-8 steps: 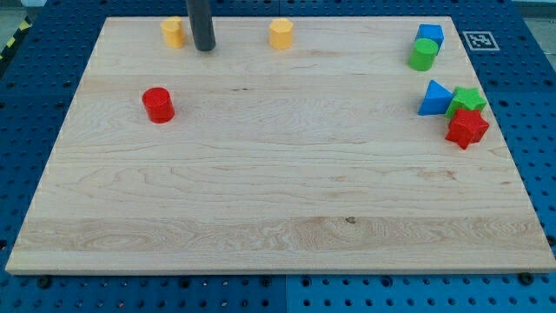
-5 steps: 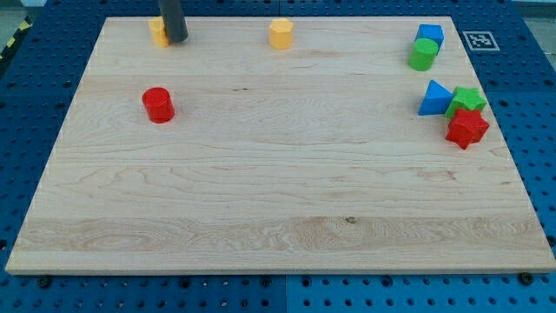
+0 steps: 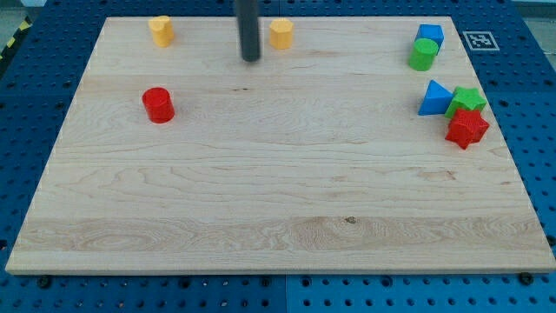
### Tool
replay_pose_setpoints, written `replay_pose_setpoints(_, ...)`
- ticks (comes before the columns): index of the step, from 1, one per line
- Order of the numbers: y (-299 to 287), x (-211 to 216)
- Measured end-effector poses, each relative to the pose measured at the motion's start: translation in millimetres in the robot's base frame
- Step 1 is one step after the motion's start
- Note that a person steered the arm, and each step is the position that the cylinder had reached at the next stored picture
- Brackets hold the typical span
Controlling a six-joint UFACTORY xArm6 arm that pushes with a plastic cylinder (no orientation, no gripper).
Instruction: Move the triangle at the bottom center of the board
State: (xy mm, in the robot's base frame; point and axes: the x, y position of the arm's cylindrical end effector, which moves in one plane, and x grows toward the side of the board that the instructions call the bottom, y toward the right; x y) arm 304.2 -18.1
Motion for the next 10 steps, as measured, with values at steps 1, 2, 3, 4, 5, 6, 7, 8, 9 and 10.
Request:
replay_pose_setpoints(1,68,35)
replay_pose_setpoints(2,131,37)
replay_pose_setpoints(3,182,37)
replay_pose_setpoints(4,234,37)
replay_pose_setpoints(5,268,37)
replay_pose_setpoints(6,279,60)
replay_pose_setpoints(7,240,95)
replay_pose_setpoints(8,174,112)
replay_pose_setpoints(9,126,114)
replay_pose_setpoints(10,130,114)
